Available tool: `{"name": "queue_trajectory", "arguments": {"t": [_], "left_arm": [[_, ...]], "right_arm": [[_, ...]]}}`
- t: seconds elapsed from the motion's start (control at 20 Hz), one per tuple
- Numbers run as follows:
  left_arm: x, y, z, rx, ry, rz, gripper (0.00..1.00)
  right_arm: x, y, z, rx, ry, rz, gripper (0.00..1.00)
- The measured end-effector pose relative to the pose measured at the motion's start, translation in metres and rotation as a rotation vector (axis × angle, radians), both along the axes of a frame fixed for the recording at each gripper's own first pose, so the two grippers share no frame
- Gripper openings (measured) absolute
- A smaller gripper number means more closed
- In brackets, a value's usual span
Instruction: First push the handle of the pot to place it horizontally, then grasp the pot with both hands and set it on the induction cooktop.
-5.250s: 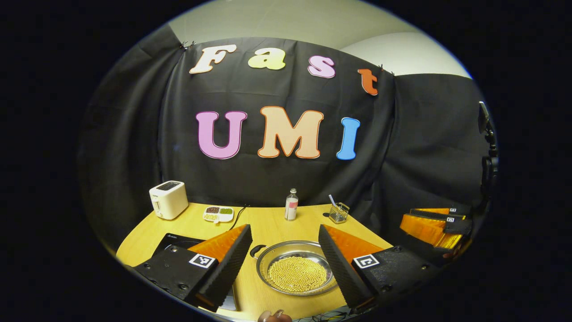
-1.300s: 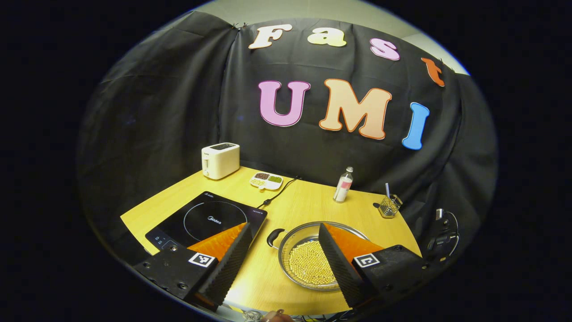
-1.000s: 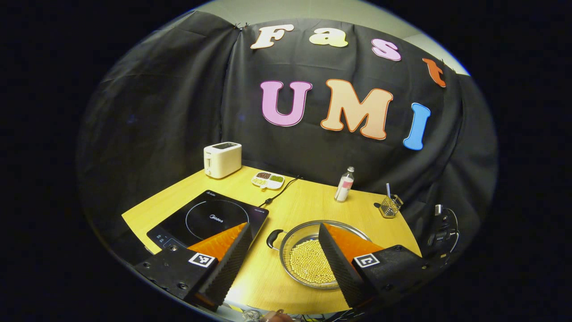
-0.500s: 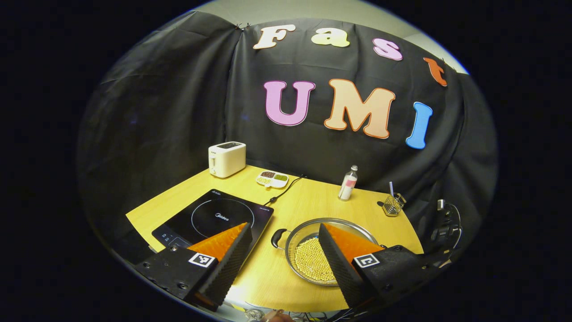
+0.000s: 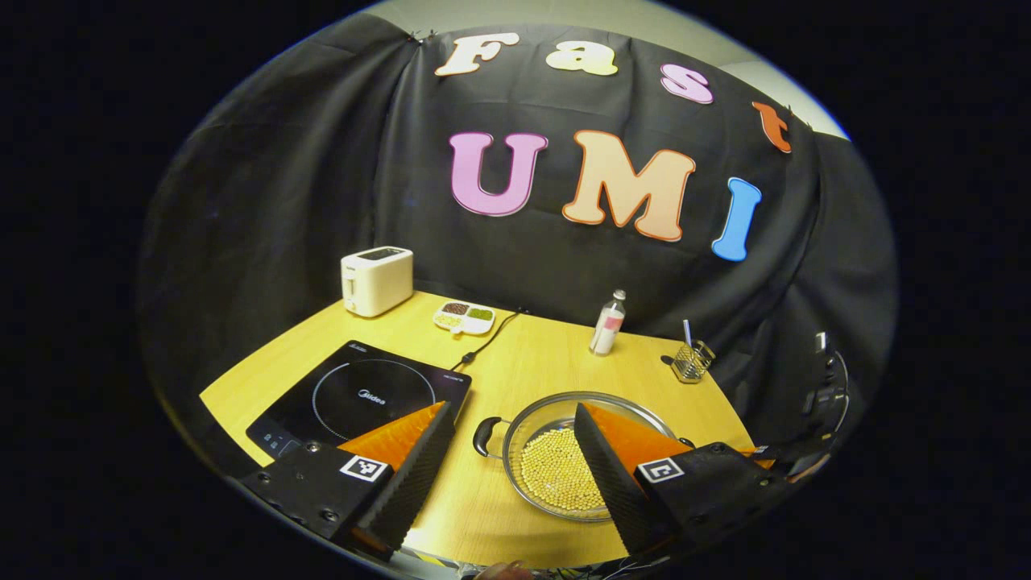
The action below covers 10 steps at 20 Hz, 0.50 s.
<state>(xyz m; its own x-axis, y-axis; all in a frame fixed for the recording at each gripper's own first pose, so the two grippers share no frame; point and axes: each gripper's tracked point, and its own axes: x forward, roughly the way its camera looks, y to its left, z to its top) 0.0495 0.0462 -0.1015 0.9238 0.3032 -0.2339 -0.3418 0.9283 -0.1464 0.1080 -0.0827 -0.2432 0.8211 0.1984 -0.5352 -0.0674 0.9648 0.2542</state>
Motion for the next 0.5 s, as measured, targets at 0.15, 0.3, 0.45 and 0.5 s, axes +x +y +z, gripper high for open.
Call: {"name": "queue_trajectory", "arguments": {"t": [0.15, 0.3, 0.45, 0.5], "left_arm": [[0.019, 0.010, -0.015, -0.044, 0.048, -0.069, 0.98], [0.036, 0.020, -0.022, -0.027, 0.075, -0.137, 0.98], [0.048, 0.029, -0.039, -0.021, 0.117, -0.176, 0.98], [0.050, 0.030, -0.047, -0.026, 0.137, -0.188, 0.98]], "right_arm": [[0.006, 0.009, 0.013, 0.037, -0.004, -0.082, 0.00], [0.010, 0.016, 0.015, 0.028, 0.000, -0.138, 0.18], [0.015, 0.011, 0.021, -0.012, -0.008, -0.202, 0.51], [0.022, 0.011, 0.021, -0.016, -0.015, -0.217, 0.69]]}}
